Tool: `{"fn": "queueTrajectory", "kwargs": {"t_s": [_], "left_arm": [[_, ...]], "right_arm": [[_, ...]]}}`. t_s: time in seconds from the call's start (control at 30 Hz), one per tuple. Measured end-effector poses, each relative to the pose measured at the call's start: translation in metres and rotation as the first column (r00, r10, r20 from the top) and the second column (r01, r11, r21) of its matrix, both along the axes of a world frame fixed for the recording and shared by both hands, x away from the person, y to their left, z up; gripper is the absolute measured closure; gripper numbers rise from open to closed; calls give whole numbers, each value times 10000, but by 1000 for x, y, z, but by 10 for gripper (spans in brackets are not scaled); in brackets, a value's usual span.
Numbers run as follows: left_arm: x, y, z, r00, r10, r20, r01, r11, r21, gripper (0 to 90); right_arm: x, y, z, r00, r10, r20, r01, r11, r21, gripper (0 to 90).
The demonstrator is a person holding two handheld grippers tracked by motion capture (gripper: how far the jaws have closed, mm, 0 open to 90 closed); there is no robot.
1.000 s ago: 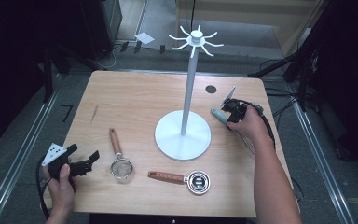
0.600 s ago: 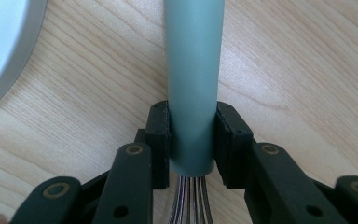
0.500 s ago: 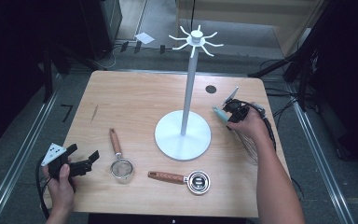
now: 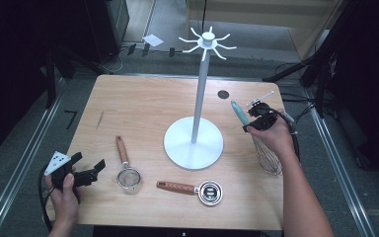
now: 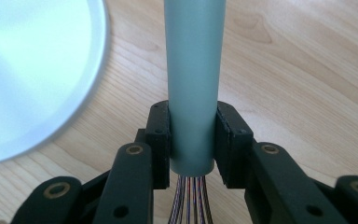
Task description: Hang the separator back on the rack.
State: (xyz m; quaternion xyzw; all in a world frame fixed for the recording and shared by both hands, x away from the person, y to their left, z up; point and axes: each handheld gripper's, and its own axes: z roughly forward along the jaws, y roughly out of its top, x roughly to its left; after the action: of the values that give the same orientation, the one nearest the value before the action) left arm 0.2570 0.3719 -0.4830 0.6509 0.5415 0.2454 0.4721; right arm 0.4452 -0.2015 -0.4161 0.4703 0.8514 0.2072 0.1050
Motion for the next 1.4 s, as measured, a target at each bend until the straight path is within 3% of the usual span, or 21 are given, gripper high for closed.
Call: {"fn": "queueTrajectory", "kwargs": {"t_s": [0.13,0.2,0.27,0.3,0.37,0.6,0.63,0.7,0.8,0.83,0.93,1.23,1.4], "left_arm": [[0,0,0,10000,9,-4,-9,10000,21,0],[0,0,0,10000,33,-2,-33,10000,23,0],[0,0,0,10000,26,6,-26,10000,13,0],[0,0,0,10000,29,10,-29,10000,12,0],[0,0,0,10000,31,8,-31,10000,15,0],[0,0,0,10000,44,23,-44,10000,20,0],[0,0,0,10000,44,23,-44,10000,20,0],[0,0,0,10000,51,24,-51,10000,33,0],[0,0,0,10000,52,31,-52,10000,32,0],[0,0,0,10000,50,32,-50,10000,13,0],[0,0,0,10000,59,26,-59,10000,30,0],[0,0,0,10000,58,45,-58,10000,-1,0],[-1,0,0,10000,58,43,-58,10000,11,0]], "right_arm": [[-7,-3,4,9992,-59,386,45,9994,357,714],[-16,-4,10,9964,-42,848,-19,9974,717,714],[-18,-5,11,9956,-24,937,-55,9965,837,714],[-24,-6,15,9929,-29,1191,-117,9925,1218,714],[-29,-7,17,9914,-82,1307,-119,9883,1520,714],[-46,-6,25,9795,-116,2009,-354,9729,2284,714],[-46,-6,25,9795,-116,2009,-354,9729,2284,714],[-53,-4,29,9709,-150,2389,-455,9683,2456,714],[-57,-3,31,9677,-200,2512,-486,9633,2640,714],[-62,-1,34,9633,-214,2674,-577,9570,2844,714],[-65,0,36,9621,-128,2724,-733,9500,3036,714],[-82,11,44,9345,-163,3557,-1188,9275,3545,714],[-86,16,44,9296,-82,3684,-1382,9190,3693,714]]}}
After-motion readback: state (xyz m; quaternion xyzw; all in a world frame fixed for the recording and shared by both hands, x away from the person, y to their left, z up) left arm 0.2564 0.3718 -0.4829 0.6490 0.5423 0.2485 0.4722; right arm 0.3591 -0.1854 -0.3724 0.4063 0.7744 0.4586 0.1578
